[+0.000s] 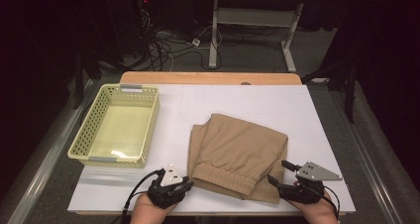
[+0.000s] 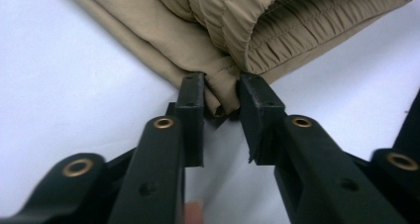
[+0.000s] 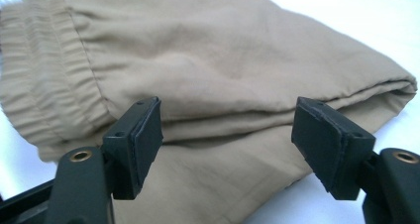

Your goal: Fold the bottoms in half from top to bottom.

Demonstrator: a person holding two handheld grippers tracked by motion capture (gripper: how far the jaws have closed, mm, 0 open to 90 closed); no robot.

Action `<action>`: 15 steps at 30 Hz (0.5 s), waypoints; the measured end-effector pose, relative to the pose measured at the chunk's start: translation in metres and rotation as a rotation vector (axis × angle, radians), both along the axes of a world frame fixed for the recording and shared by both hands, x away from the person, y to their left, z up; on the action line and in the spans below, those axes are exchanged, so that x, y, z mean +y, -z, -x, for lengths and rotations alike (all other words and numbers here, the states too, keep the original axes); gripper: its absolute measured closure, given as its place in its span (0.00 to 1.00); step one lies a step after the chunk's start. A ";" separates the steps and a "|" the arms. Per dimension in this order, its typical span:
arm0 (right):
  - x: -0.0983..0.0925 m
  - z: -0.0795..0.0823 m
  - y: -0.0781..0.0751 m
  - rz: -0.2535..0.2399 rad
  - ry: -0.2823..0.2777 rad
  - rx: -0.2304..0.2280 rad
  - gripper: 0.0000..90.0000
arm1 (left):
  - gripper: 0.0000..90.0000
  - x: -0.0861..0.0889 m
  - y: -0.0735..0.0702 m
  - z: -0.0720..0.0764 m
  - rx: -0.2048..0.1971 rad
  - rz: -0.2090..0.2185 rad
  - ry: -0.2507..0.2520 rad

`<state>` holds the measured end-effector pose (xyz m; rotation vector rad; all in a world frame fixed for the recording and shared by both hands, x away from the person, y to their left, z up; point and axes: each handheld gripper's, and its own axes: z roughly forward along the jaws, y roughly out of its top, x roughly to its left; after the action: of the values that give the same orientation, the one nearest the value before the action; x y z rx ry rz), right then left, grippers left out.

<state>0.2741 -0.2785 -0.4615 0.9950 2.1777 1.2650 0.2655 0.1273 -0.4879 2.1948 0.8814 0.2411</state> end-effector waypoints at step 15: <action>-0.002 -0.004 0.005 -0.014 0.113 -0.033 0.00 | 0.96 0.013 -0.008 0.000 -0.045 0.028 0.002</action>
<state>0.2779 -0.2810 -0.4665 1.0791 2.0605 1.2372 0.2654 0.1400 -0.4798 2.1565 0.8531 0.2744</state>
